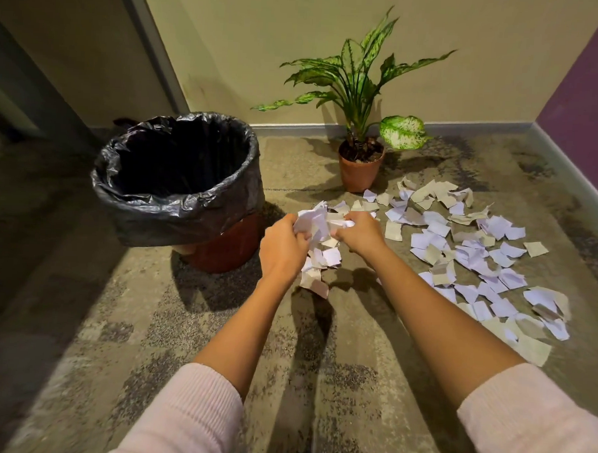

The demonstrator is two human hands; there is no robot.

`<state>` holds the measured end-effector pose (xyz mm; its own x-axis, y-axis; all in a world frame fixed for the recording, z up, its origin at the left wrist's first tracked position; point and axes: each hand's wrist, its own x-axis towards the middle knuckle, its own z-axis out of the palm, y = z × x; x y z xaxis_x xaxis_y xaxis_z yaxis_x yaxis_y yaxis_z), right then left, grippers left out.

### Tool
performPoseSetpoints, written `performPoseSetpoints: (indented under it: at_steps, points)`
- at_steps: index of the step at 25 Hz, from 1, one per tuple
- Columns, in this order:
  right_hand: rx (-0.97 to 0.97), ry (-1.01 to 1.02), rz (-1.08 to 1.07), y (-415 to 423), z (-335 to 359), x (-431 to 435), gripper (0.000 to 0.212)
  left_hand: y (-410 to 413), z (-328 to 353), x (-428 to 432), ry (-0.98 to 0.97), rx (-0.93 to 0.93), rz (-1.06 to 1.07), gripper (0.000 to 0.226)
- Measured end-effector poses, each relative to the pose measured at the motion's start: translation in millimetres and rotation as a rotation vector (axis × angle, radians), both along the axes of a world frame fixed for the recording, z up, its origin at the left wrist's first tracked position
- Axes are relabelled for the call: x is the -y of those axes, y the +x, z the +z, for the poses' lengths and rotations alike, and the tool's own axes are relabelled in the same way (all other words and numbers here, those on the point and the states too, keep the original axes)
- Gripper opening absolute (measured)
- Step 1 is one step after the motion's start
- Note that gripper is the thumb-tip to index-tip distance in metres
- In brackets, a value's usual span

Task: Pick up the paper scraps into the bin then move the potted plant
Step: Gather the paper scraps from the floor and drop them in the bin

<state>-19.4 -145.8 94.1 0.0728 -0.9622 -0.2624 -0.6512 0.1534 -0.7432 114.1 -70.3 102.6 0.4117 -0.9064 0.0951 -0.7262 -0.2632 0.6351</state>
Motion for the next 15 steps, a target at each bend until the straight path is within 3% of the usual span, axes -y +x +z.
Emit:
performPoseSetpoints:
  at_steps: [2, 5, 8, 11, 15]
  points:
    - [0.101, -0.052, -0.001, 19.4, 23.8, 2.9, 0.030, 10.4, 28.1, 2.6, -0.151, 0.034, 0.024, 0.007]
    - [0.292, -0.121, -0.017, 54.6, 60.9, 5.7, 0.044, 31.7, 68.2, 8.8, -0.369, 0.045, 0.050, 0.011]
    - [0.420, -0.166, 0.006, 94.7, 94.6, 8.2, 0.042, 67.3, 100.3, 17.7, -0.496, 0.011, 0.158, 0.012]
    - [0.439, -0.165, 0.003, 129.5, 119.2, 13.7, 0.038, 108.7, 116.7, 20.7, -0.442, 0.013, 0.272, 0.012]
    - [0.433, -0.059, 0.014, 165.9, 133.8, 22.3, 0.049, 152.4, 116.7, 21.3, -0.274, 0.081, 0.347, 0.010]
